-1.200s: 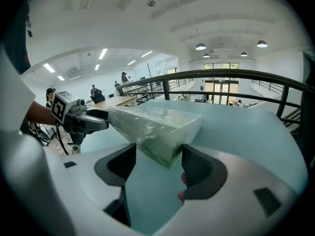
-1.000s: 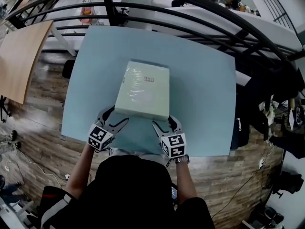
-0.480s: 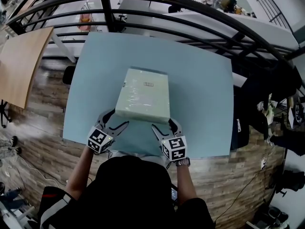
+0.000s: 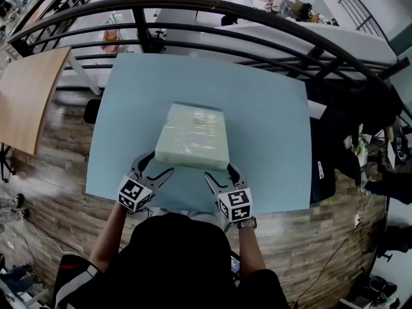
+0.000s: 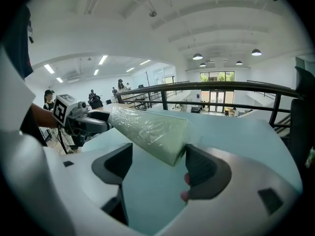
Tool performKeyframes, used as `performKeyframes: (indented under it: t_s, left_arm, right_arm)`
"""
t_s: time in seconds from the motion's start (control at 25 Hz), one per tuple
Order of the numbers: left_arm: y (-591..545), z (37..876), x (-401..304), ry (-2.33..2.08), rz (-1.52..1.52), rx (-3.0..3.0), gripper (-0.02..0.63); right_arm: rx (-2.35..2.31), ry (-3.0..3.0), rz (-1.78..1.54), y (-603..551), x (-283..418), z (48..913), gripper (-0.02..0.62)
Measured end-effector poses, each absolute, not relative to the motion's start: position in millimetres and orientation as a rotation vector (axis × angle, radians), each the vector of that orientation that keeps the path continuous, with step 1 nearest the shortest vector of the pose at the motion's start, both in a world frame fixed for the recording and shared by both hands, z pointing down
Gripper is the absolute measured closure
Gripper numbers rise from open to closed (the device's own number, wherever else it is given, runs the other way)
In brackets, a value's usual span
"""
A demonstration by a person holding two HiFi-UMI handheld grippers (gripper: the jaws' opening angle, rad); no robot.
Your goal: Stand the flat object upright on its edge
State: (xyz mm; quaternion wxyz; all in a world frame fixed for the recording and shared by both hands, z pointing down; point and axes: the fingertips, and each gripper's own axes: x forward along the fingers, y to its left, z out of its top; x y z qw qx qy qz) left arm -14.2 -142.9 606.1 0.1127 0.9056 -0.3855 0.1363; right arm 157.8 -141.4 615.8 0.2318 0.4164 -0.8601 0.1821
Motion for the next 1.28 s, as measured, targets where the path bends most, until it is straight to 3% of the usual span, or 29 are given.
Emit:
performKeyframes:
  t_s: [1.28]
  left_arm:
    - [-136,566,-12,-1.089,0.334,2.729,0.29]
  right_arm:
    - [1.339,-2.353,0.475,-125,161,578,0.284]
